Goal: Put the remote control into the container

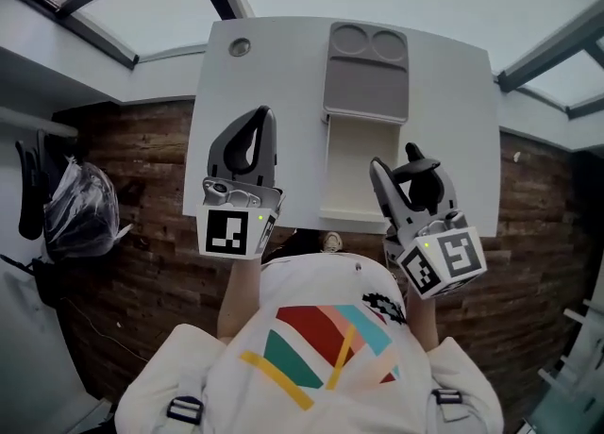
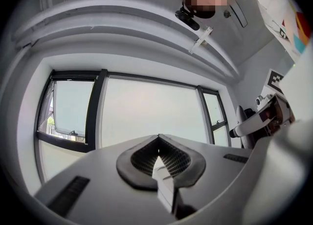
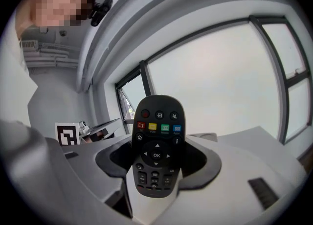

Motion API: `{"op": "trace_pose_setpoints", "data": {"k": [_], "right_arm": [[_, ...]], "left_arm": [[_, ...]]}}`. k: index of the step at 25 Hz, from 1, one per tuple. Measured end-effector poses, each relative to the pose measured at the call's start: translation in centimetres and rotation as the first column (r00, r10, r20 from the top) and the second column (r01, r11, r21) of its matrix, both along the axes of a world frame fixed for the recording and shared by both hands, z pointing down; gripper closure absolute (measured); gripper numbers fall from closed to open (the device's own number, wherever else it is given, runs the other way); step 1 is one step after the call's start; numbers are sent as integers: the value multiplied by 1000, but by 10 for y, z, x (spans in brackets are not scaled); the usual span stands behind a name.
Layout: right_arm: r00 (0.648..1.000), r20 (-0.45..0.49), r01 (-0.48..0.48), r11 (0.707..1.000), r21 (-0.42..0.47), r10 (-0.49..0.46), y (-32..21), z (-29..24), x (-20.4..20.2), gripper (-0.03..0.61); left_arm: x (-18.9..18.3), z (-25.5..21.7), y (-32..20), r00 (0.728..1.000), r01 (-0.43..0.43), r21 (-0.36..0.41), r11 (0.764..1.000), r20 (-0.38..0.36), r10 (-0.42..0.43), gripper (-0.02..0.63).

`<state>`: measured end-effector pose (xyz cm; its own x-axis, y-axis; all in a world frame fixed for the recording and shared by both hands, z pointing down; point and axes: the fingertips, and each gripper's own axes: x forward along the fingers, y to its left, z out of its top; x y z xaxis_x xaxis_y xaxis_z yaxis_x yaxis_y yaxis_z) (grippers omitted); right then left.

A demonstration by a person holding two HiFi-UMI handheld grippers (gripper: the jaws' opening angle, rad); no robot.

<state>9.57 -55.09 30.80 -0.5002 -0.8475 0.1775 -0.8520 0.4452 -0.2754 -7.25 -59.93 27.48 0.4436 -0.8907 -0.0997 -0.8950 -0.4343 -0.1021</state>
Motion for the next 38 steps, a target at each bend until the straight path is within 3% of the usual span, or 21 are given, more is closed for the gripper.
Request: {"op": "trace_pose_setpoints", "data": {"k": [4, 9, 16, 20, 26, 38], "right_arm": [[992, 126, 17, 994, -106, -4, -28, 20, -7, 322], [1000, -10, -11, 955, -297, 8, -39, 88, -13, 322], [994, -102, -24, 848, -529, -36, -36, 167, -16, 321], [977, -200, -56, 815, -577, -74, -39, 190, -17, 321], [959, -248, -62, 756, -651, -135, -43, 219, -23, 321], [846, -427, -86, 709, -700, -320, -42, 256, -27, 321]], "left_arm": [[-4, 2, -29, 1000, -11, 1, 1000, -20, 11, 606], [-13, 38, -49, 1000, -21, -91, 996, -24, 19, 606], [3, 55, -69, 997, -82, -127, 989, -14, 81, 606], [8, 69, -73, 995, -100, -165, 981, -2, 101, 604], [0, 87, -79, 996, -87, -213, 973, 1, 90, 606], [-25, 106, -89, 999, -31, -251, 968, 5, 33, 606]]}}
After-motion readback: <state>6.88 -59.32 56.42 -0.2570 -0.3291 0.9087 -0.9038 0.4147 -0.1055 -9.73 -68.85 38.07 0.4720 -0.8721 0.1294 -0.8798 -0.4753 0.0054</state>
